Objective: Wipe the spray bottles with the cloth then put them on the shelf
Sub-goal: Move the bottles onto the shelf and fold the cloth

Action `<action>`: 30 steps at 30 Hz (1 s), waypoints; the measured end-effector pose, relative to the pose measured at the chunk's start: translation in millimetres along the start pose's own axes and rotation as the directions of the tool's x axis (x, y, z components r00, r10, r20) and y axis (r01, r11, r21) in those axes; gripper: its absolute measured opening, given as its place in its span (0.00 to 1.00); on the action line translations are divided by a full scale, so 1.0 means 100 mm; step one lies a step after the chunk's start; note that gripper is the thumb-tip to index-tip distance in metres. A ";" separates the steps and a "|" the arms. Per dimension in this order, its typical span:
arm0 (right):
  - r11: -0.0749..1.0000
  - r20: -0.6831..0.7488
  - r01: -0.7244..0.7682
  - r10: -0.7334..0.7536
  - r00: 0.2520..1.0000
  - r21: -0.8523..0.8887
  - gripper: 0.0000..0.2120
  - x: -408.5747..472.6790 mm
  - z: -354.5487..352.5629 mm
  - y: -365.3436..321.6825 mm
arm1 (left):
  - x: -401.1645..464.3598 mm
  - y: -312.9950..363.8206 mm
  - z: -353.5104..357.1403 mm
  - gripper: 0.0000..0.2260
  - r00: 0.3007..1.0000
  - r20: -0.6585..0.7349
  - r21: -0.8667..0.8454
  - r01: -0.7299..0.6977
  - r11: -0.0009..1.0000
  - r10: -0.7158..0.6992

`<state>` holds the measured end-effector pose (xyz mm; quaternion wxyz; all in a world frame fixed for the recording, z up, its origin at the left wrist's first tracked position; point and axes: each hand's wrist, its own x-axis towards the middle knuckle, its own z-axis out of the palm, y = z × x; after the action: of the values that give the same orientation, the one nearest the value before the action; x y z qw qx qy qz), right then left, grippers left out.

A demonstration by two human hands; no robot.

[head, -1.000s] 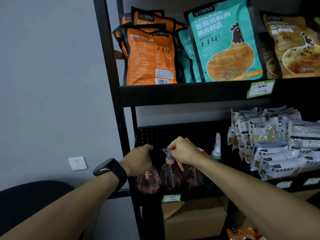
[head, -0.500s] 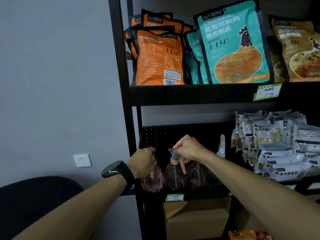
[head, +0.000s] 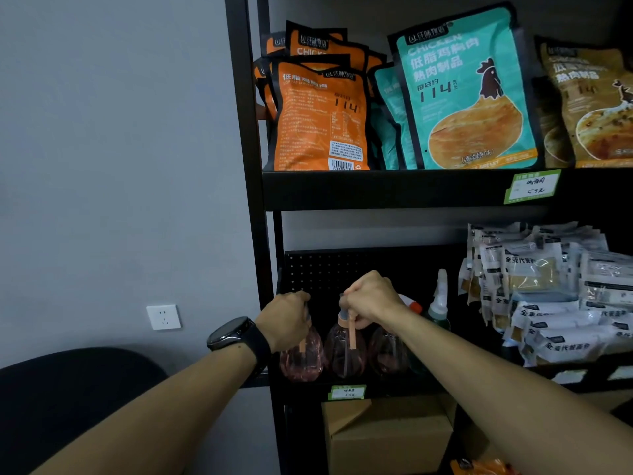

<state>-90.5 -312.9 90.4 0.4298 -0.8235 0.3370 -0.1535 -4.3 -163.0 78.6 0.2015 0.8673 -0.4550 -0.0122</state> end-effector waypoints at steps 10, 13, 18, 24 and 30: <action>0.975 0.090 -0.067 0.049 0.995 0.211 0.03 -0.07 -0.03 -0.01 | 0.02 -0.02 0.03 0.06 1.000 -0.022 0.001 0.000 1.000 0.000; 0.968 0.116 -0.090 0.064 0.991 0.232 0.02 -0.06 -0.06 -0.01 | 0.01 -0.02 0.04 0.06 1.000 -0.019 0.003 0.001 1.000 -0.001; 0.963 0.126 -0.106 0.077 0.989 0.246 0.03 -0.08 -0.06 -0.02 | 0.00 -0.01 0.02 0.02 1.000 -0.006 0.008 -0.010 1.000 0.010; 0.970 0.144 -0.116 0.085 0.986 0.216 0.05 -0.06 -0.12 -0.04 | 0.00 -0.02 0.02 0.03 1.000 0.004 -0.009 -0.010 1.000 0.010; 0.969 0.138 -0.115 0.087 0.987 0.217 0.05 -0.06 -0.15 -0.05 | 0.01 -0.01 0.02 0.05 1.000 0.000 0.009 -0.013 1.000 0.013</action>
<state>-100.8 -316.1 103.3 0.5479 -0.7596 0.3309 -0.1155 -3.3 -163.9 76.8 0.1974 0.8653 -0.4608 -0.0089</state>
